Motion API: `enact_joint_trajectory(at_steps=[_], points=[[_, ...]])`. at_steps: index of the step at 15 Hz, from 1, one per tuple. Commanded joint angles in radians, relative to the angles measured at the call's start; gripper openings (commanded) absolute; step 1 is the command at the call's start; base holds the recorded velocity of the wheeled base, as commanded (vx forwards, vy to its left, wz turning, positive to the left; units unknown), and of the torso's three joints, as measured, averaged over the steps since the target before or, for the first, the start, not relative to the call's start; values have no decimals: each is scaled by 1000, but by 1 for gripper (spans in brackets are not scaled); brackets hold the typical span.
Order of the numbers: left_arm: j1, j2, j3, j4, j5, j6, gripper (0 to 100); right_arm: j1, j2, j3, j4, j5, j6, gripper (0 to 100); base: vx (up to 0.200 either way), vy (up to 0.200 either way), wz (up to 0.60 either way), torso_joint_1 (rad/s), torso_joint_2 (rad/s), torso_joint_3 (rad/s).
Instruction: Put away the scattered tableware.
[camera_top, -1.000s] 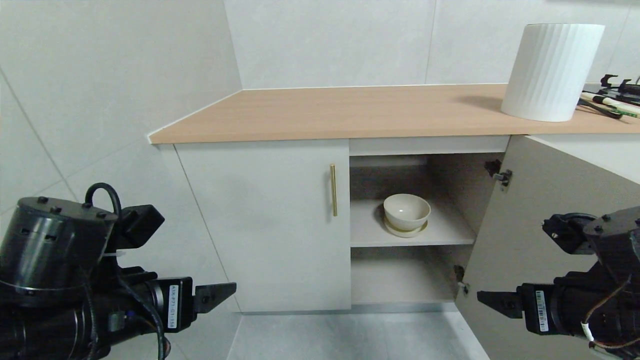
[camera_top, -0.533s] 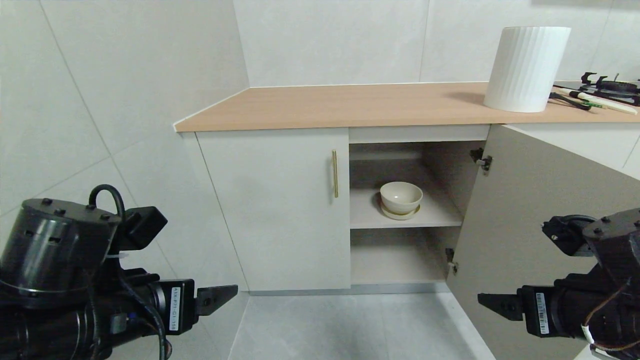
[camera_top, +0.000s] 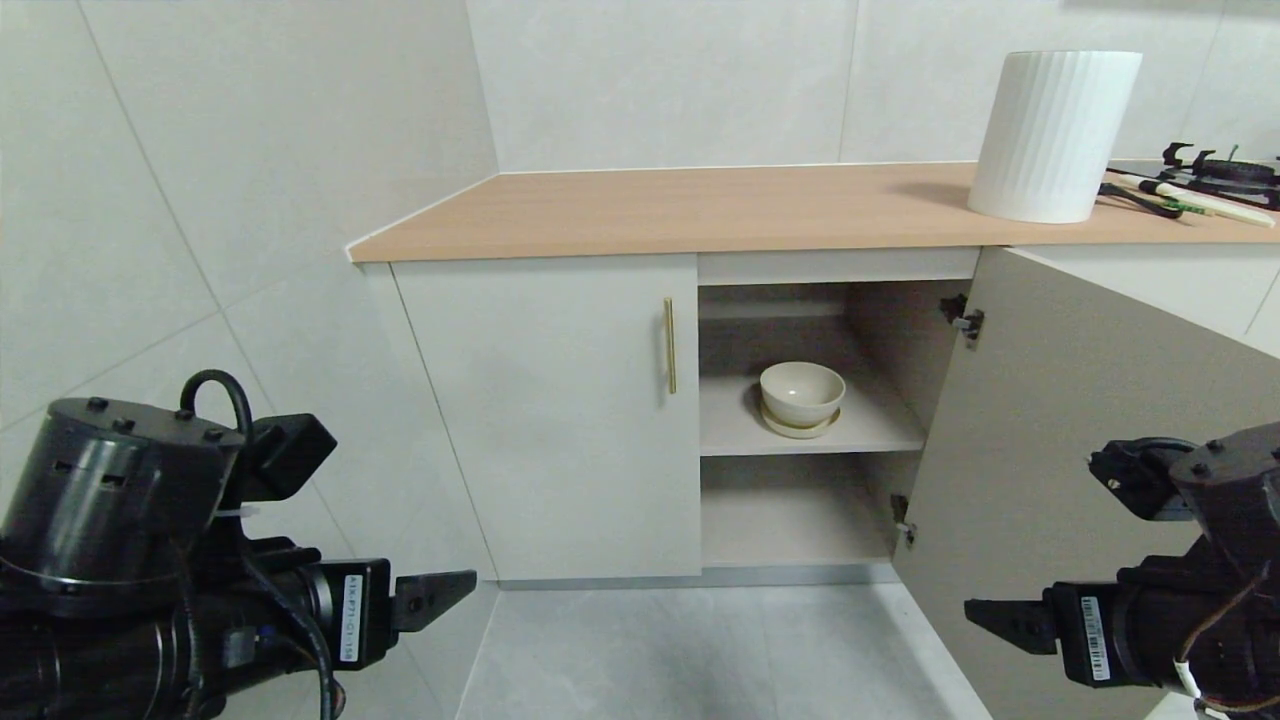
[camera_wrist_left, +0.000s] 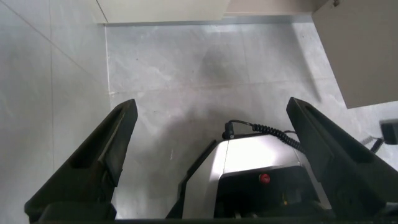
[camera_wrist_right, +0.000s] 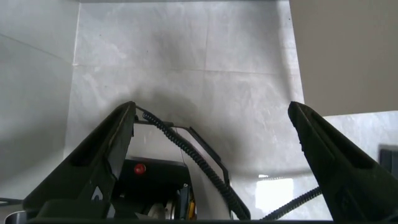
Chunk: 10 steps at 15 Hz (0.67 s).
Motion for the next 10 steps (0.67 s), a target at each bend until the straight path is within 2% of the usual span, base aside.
enact_joint_trajectory(at_steps=[1, 5, 7, 10], points=[[0, 2, 0, 0, 0, 0, 100, 0, -2, 0, 0, 0, -1, 100, 0, 0, 0, 0, 0, 0], [0, 4, 0, 0, 0, 2, 100, 1, -2, -3, 63, 0, -6, 100, 0, 0, 0, 0, 0, 0], [0, 5, 3, 0, 0, 2, 100, 0, -6, 0, 86, 0, -34, 100, 0, -200, 0, 7, 5, 0], [0, 7, 3, 0, 0, 2, 100, 1, -38, -8, 212, 2, -81, 100, 0, -200, 0, 7, 1, 6]])
